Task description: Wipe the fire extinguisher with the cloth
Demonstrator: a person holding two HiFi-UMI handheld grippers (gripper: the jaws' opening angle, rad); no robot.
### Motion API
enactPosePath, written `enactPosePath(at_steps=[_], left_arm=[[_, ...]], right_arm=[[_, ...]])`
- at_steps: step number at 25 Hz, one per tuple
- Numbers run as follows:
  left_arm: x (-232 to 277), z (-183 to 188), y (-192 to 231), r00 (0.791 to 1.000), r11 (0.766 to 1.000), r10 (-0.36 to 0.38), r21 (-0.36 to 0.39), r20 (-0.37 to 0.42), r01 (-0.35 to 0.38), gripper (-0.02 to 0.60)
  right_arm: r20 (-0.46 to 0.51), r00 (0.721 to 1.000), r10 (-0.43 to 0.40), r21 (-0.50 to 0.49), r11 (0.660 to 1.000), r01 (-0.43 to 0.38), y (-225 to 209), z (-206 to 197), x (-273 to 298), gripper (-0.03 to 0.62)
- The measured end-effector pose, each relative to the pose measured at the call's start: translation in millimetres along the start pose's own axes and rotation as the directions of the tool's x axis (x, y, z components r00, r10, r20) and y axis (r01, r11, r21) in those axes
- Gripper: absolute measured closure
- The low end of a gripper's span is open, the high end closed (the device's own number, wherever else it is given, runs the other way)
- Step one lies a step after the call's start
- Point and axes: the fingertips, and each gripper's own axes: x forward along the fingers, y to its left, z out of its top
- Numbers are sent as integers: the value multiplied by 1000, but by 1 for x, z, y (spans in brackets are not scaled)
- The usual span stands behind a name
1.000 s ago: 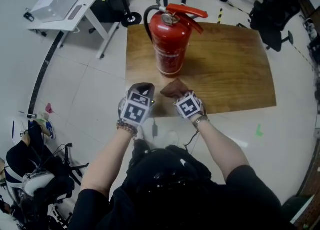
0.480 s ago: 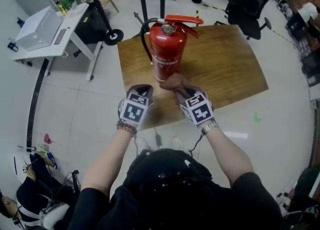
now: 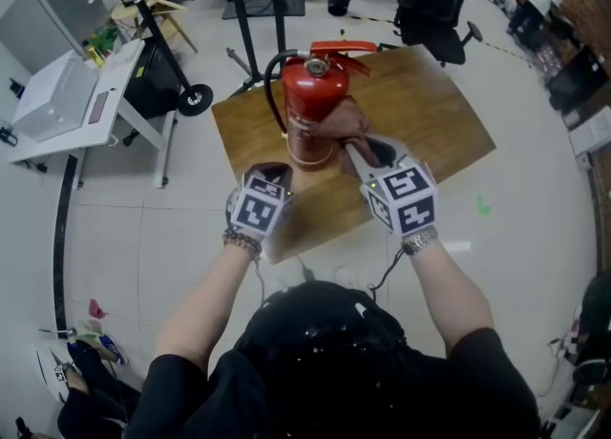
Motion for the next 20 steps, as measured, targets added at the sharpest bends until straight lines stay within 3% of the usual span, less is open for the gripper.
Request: enactPosePath(at_steps=[6,11,20], left_arm=[[-8,10,1,999,998,-31,51,15,30,581],[-13,18,8,999,997,-35,71,16,34,581],[-19,28,13,999,995,-49,83,6,48,581]], right_arm=[[117,988,-102,-56,992,109,-15,70,-18,499],[180,974,-138,-88,984,155,-15,114,-15,499],[141,974,-177,-127,973,195,-18,122,23,499]])
